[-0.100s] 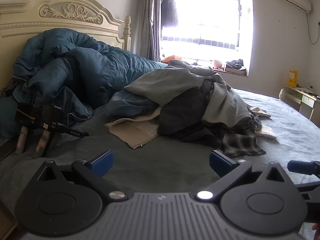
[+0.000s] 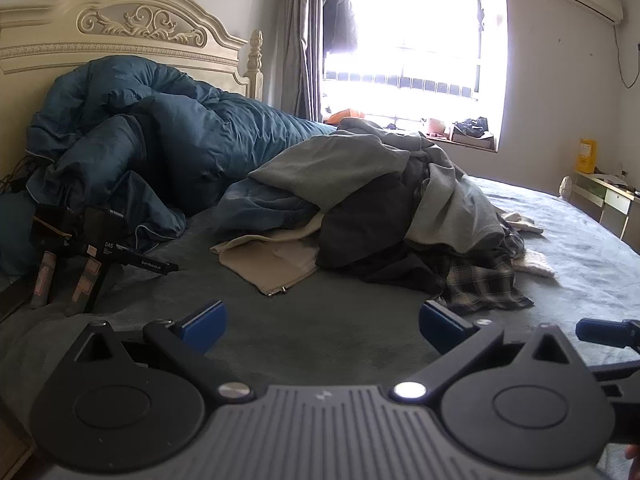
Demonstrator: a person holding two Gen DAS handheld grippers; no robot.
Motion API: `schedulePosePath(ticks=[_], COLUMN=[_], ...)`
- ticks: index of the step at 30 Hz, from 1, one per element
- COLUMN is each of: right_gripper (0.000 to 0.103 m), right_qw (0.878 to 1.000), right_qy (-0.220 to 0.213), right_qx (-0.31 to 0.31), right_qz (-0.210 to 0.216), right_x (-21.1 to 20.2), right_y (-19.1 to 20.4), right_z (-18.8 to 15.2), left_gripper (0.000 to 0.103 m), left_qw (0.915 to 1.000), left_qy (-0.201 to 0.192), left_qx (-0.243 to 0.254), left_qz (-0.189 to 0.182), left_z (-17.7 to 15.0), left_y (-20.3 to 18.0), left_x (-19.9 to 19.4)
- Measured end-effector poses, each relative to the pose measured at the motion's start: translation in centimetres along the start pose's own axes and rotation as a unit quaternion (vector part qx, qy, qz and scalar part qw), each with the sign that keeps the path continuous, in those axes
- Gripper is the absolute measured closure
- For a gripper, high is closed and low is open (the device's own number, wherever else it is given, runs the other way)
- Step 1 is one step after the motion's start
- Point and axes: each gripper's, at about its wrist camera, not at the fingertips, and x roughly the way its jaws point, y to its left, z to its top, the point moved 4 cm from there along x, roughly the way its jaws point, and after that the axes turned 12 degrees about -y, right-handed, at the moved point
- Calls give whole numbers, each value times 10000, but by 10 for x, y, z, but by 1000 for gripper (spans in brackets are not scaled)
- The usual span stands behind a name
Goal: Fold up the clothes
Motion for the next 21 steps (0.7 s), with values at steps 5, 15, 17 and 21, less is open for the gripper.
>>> schedulePosePath(ticks=[5, 15, 17, 21], right_gripper=[15, 15, 15, 15], right_qw=[10000, 9996, 9995, 9991], right_qy=[-25, -26, -17, 8], right_qx=[-41, 43, 54, 76], right_qz=[-25, -269, -311, -426], right_x=[-1, -2, -2, -1], right_y=[1, -4, -6, -9], right_z=[-1, 1, 1, 1], left_gripper=[0, 0, 0, 0], left_qw=[10000, 9996, 9992, 9978], left_qy=[30, 113, 181, 215], left_qx=[-22, -124, -229, -451], left_qz=[-86, -212, -290, -433], left_z=[-6, -16, -18, -19], left_y=[1, 11, 14, 14], left_x=[1, 2, 0, -2])
